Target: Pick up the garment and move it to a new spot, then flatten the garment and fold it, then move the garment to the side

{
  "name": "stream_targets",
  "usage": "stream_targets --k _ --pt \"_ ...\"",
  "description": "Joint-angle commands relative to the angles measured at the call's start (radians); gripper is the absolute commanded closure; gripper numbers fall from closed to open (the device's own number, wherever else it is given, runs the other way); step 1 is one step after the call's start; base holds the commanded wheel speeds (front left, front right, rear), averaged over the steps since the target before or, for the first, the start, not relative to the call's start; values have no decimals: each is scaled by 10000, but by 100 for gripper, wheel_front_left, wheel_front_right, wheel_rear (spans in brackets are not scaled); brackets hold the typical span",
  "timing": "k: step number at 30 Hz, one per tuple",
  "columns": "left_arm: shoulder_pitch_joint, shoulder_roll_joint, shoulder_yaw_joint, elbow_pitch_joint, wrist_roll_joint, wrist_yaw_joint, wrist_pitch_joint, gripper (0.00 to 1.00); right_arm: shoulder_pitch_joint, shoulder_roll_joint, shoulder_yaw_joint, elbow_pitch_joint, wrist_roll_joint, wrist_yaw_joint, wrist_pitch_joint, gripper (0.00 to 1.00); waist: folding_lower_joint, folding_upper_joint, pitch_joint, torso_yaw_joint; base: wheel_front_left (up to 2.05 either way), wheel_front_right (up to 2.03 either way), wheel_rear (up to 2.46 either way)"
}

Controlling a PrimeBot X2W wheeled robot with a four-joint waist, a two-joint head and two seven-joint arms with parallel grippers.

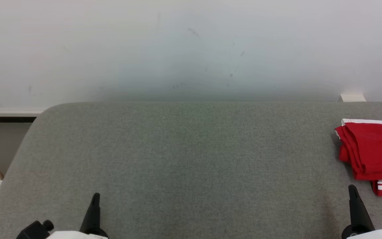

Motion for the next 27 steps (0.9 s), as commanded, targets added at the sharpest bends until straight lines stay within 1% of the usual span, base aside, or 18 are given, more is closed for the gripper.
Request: stream_targets --k 1,27 --pt "-246 41 58 -161 -254 6 70 100 -228 -21 -89 -65 224 -7 64 100 0 0 2 0 0 0 0" --pt "-356 38 442 -332 -3023 9 850 100 -459 139 -527 31 2643 -11 828 100 0 0 57 -3 0 0 0"
